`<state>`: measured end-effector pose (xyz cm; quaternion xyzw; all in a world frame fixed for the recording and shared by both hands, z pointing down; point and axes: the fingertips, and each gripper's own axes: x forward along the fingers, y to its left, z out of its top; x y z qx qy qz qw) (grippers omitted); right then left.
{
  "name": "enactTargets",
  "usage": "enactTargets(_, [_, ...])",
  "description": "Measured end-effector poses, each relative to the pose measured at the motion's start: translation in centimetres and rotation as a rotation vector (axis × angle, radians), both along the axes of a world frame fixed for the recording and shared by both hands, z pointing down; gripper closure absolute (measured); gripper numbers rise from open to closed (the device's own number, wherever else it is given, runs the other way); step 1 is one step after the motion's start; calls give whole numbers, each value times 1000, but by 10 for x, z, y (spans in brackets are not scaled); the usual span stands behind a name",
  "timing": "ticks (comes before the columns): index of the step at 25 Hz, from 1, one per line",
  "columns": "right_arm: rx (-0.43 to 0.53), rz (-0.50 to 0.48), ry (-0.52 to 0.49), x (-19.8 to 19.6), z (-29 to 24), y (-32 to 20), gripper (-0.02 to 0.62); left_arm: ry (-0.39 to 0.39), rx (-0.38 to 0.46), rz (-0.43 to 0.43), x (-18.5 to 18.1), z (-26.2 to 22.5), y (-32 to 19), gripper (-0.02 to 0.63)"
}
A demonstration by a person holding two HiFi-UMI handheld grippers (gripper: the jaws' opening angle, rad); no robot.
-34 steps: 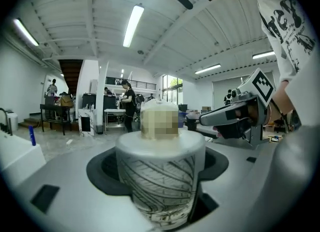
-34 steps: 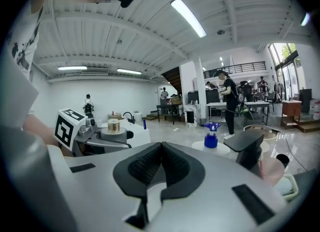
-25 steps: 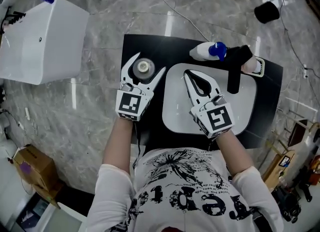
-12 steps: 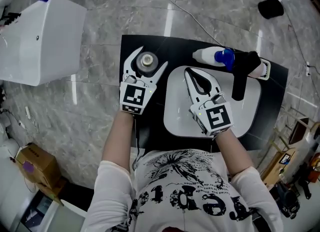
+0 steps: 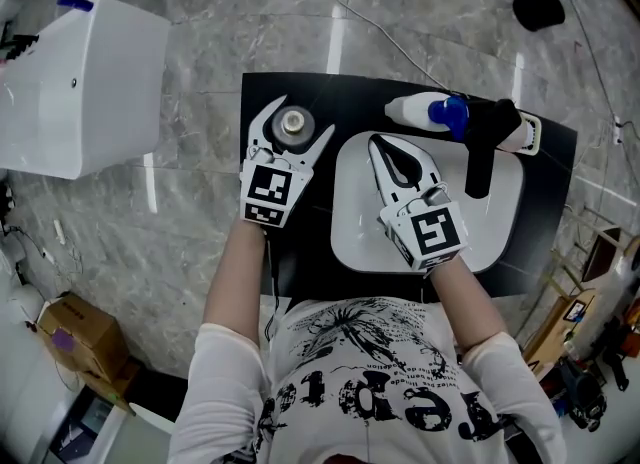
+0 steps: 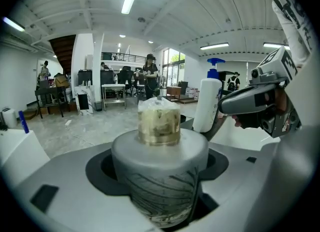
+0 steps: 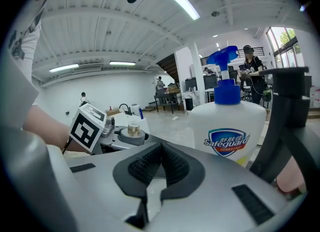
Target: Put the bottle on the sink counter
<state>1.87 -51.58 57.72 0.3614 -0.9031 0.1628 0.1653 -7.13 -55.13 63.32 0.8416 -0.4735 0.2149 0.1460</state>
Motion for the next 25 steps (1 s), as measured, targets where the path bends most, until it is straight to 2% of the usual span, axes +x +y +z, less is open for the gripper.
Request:
enactTargets(9, [10, 13, 9, -3, -11, 11, 580, 26, -31, -11, -2, -4, 14, 259])
enactTargets(14, [25, 30, 16, -6, -25, 31, 580, 38, -18, -2, -5, -13, 35, 241])
enactTargets(20, [73, 66, 25, -14, -60, 66, 580, 50, 99, 1, -19, -77, 60, 229])
enactTargets(25, [109, 104, 20, -8, -104, 124, 580, 80, 222, 77, -11, -165, 125, 232])
